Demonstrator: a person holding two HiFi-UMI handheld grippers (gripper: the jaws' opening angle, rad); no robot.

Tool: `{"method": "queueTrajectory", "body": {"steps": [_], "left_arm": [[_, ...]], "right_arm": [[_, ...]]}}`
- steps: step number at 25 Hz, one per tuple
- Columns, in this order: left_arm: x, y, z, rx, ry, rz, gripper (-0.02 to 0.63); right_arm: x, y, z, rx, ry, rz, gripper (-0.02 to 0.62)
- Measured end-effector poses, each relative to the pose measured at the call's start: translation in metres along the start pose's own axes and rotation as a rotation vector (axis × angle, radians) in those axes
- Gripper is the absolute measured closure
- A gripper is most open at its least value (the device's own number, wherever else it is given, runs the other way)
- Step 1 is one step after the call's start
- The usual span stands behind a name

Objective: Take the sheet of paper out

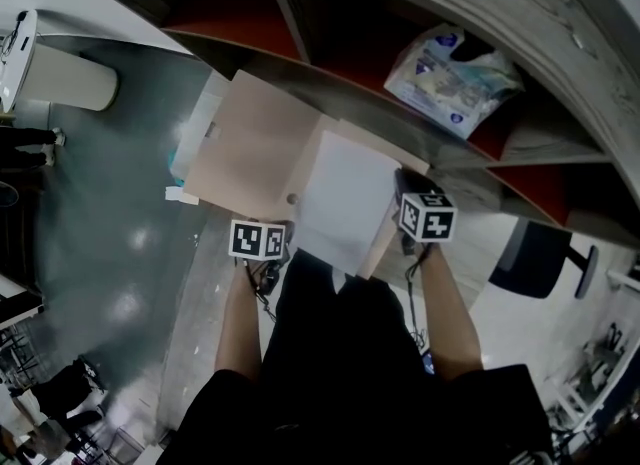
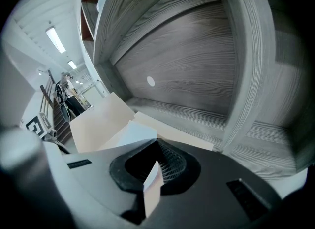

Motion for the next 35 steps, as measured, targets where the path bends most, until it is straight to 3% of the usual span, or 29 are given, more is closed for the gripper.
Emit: {"method": "queueTrajectory", "body": {"steps": [14, 23, 35], "left_arm": [[0.023, 0.008, -0.019, 0.155, -0.129, 0.015, 0.561], [0.046, 0.016, -0.035, 0.328, -0.193, -0.004, 0.561], [0.072, 0.028, -0.054, 0.434, -0.141, 0.016, 0.563]], "right_arm": [[-0.006, -0.01, -0.017, 0.063, -0.059, -0.05, 0.58], [-0.01, -0.021, -0.039, 0.171, -0.102, -0.075, 0.58], [-0.015, -0.015, -0.091, 0.245, -0.025, -0.086, 0.58]]}}
Point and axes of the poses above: the fingertips, and each gripper's own axes: z forward along the fingers, x to its right, y out of its underside, the point moved 8 cm from there along -z, backward along the fingers
